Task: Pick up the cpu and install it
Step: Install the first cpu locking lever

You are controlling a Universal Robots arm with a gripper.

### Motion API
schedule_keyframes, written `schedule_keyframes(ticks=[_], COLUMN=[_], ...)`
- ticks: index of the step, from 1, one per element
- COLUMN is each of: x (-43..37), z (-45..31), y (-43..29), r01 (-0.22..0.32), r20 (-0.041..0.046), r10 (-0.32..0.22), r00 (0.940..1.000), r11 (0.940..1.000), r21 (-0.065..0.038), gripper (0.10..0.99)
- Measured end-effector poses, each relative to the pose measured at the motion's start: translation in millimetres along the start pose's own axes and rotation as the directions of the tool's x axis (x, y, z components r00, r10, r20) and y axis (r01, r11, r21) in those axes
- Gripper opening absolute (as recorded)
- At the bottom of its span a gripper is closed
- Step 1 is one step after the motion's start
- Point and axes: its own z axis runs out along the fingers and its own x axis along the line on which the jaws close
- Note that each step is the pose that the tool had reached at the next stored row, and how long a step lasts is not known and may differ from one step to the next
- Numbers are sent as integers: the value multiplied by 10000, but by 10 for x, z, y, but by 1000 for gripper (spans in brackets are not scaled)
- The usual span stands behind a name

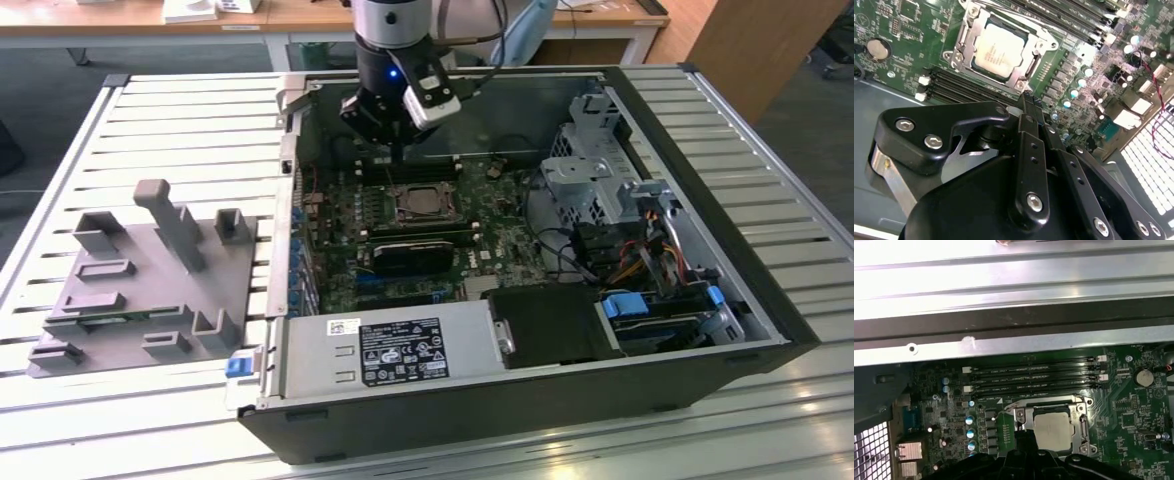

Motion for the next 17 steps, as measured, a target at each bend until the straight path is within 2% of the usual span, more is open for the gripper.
schedule_keyframes(ticks=[7, 12, 17], x=[136, 200, 248], z=[4, 8, 22], y=[6, -3, -11], r01=[-2, 24, 416], r20=[1, -1, -16], r10=[2, -24, -416], r00=[10000, 10000, 9991], r11=[10000, 10000, 9991], r21=[-1, -5, -26], gripper=[106, 106, 106])
